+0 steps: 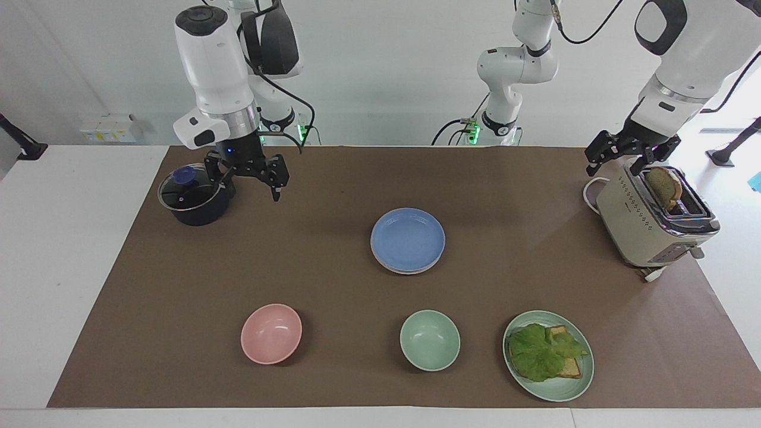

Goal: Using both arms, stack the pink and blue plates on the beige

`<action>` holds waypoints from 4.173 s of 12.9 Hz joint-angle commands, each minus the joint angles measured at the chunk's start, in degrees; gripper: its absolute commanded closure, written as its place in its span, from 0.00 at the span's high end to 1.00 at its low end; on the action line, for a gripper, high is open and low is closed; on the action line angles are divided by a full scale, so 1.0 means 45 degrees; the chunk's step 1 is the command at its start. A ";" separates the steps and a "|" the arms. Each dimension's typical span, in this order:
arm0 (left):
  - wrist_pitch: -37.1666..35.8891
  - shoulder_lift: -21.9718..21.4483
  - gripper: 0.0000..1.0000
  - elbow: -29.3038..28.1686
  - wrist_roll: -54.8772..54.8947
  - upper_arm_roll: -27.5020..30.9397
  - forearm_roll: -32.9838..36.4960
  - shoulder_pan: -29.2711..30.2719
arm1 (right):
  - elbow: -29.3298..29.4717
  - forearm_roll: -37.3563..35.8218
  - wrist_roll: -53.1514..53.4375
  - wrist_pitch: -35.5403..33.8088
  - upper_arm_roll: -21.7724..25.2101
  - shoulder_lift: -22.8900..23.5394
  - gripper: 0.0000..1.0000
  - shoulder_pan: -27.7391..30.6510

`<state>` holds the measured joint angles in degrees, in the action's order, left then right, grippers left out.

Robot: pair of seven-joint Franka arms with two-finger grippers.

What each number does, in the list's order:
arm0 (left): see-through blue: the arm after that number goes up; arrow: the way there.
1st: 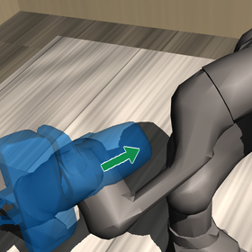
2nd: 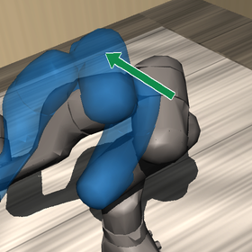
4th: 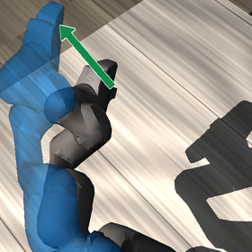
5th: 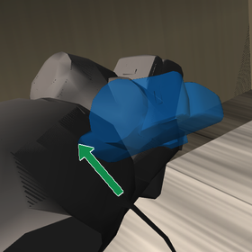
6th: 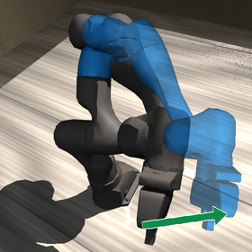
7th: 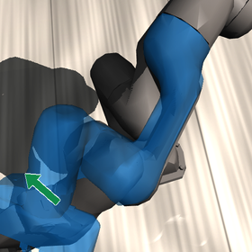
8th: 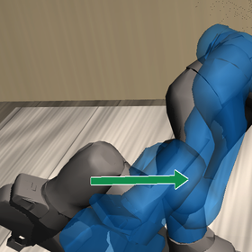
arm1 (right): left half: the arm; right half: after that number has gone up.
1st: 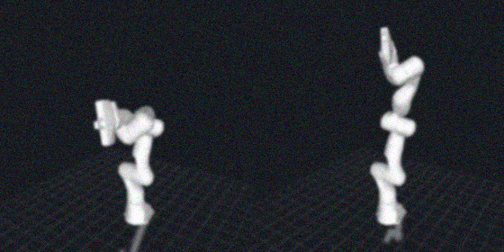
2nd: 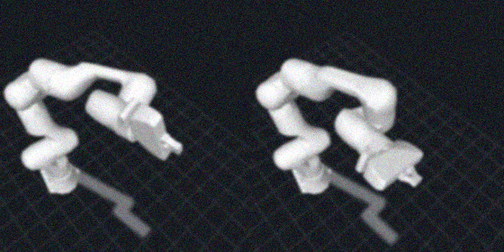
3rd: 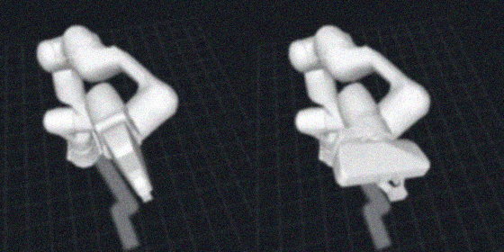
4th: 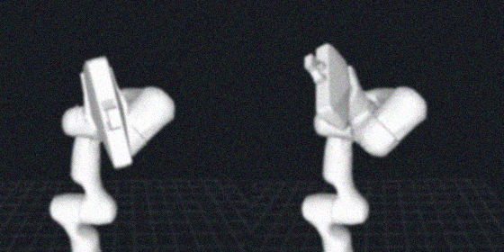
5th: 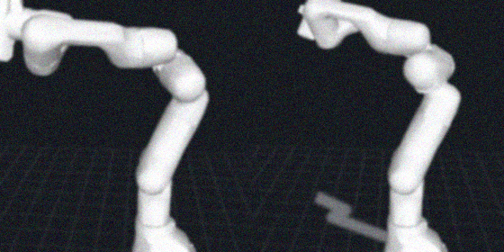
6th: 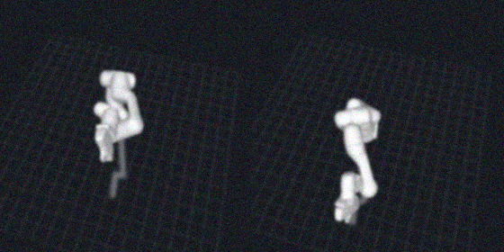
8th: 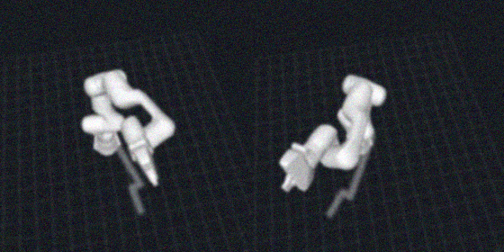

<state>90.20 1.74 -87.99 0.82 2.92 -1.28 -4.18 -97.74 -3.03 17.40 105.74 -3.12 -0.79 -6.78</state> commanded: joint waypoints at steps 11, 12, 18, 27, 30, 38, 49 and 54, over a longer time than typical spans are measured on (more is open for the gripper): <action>-0.0141 -0.0034 1.00 0.0022 0.0071 -0.0122 0.0226 0.0128 | 0.1350 0.1260 -0.2420 -0.3008 0.0810 -0.0860 1.00 0.1349; -0.0141 -0.0053 1.00 0.0022 0.0071 -0.0103 0.0226 0.0128 | 0.1291 0.1240 -0.2556 -0.3029 0.0811 -0.0957 1.00 0.1524; -0.0141 -0.0054 1.00 0.0022 0.0071 -0.0122 0.0226 0.0128 | 0.1136 0.0948 -0.3984 -0.3146 0.0791 -0.1016 1.00 0.1565; -0.0141 -0.0034 1.00 0.0022 0.0071 -0.0103 0.0226 0.0128 | 0.1487 0.0225 -0.4960 -0.4827 0.0791 -0.1192 1.00 0.1643; -0.0141 -0.0054 1.00 0.0022 0.0071 -0.0103 0.0226 0.0128 | 0.1408 0.0224 -0.4980 -0.4826 0.0772 -0.1212 1.00 0.1623; -0.0141 -0.0054 1.00 0.0022 0.0071 -0.0103 0.0226 0.0128 | 0.1154 0.0322 -0.5234 -0.4806 0.0772 -0.1368 1.00 0.1643; -0.0141 -0.0054 1.00 0.0022 0.0071 -0.0122 0.0226 0.0128 | 0.1154 0.0400 -0.5175 -0.4787 0.0752 -0.1368 1.00 0.1643; -0.0141 -0.0054 1.00 0.0022 0.0071 -0.0103 0.0226 0.0128 | 0.1134 0.0400 -0.4648 -0.4806 0.0752 -0.1368 1.00 0.1643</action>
<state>90.20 1.74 -87.99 0.82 2.92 -1.28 -4.17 -90.92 -1.30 -4.41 83.84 0.79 -5.49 -0.26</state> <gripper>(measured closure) 0.000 0.000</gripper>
